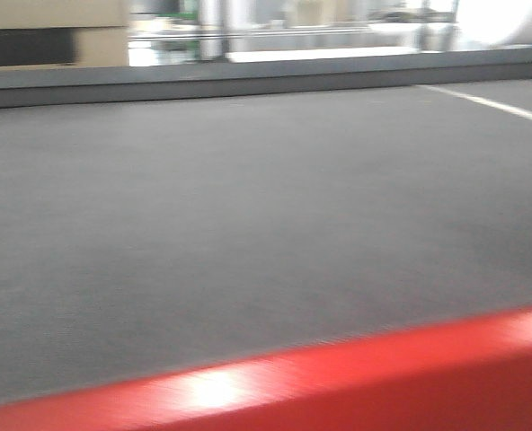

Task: Place cylindrical capacitor in blue bin on shelf
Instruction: 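Drive the base away from the table holding both cylinders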

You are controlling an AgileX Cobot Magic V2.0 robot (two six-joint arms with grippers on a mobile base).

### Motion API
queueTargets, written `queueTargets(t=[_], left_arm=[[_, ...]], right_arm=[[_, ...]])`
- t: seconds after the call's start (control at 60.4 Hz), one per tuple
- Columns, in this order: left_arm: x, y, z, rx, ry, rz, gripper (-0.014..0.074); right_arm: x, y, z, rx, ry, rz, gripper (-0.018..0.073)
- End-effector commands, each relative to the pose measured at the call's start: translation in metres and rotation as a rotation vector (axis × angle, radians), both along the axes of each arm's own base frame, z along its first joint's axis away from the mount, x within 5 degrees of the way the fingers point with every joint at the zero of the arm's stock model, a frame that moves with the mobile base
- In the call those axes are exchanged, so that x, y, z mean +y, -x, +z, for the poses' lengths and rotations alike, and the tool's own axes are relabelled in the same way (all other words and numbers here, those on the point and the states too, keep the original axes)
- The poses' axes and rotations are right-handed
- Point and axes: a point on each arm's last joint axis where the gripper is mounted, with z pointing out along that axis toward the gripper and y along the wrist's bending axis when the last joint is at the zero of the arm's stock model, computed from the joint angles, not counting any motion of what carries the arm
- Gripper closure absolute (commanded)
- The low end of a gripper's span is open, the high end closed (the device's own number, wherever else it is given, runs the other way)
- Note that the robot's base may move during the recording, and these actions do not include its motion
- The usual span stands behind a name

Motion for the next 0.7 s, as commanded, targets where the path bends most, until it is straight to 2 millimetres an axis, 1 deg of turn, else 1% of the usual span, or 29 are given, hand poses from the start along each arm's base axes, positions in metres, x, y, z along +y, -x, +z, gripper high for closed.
queueTargets(t=[0.0,0.679], left_arm=[[-0.0004,0.0005,0.0046,-0.032,0.007,-0.004,0.0707],[-0.0004,0.0005,0.0046,-0.032,0.007,-0.004,0.0707]], right_arm=[[-0.0009,0.0021,0.0053,-0.035,0.004,-0.007,0.0711],[-0.0009,0.0021,0.0053,-0.035,0.004,-0.007,0.0711]])
